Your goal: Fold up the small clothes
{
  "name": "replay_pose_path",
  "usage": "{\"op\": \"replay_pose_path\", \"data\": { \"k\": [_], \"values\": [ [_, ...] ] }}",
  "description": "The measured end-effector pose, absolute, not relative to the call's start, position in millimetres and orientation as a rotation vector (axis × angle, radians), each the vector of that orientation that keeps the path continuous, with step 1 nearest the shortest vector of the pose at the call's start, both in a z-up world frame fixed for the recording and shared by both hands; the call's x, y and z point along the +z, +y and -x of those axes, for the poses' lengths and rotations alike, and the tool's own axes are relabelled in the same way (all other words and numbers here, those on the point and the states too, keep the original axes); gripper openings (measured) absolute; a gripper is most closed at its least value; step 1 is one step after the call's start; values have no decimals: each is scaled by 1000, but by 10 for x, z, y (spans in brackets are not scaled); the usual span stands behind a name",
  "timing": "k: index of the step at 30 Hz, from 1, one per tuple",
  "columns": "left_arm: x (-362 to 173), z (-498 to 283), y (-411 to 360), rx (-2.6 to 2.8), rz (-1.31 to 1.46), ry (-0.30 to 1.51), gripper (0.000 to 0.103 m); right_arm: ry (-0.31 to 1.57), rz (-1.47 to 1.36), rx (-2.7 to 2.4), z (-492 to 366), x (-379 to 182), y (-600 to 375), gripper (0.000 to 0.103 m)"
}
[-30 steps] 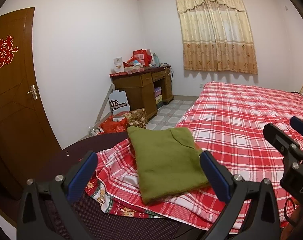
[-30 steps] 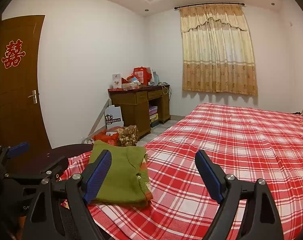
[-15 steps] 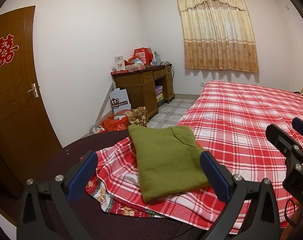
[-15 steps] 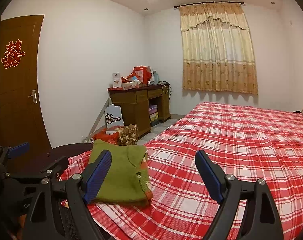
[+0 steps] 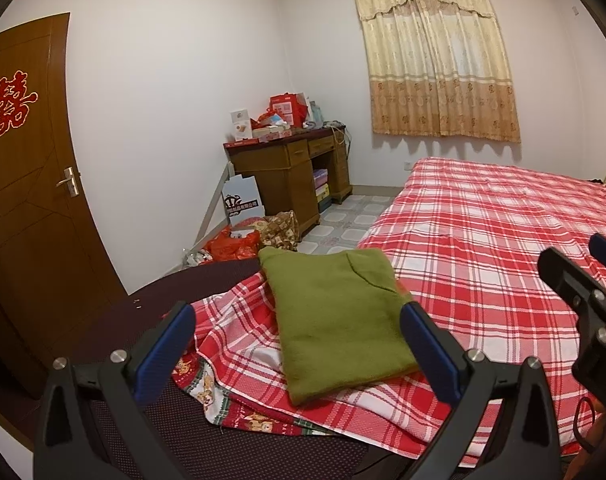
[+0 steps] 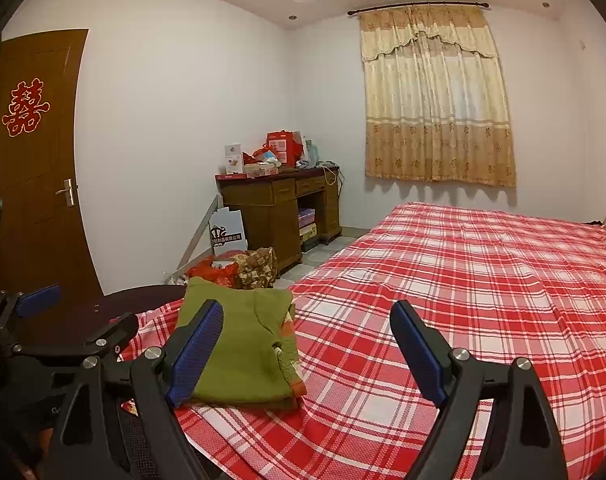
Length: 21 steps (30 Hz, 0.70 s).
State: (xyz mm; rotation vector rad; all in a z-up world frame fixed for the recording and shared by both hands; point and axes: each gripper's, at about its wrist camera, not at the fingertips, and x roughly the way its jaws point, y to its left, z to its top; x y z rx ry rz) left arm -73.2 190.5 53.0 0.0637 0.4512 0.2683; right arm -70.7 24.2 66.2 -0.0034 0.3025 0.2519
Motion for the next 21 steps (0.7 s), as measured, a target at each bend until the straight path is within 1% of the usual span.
{"op": "replay_pose_path", "data": {
  "k": [14,21],
  "values": [
    [414,543,2030,307,-57,547,103,349,3,248,613,540,275,86],
    [404,528,2060,310,-73,535,103,362,-6,248,573,512,256,86]
  ]
}}
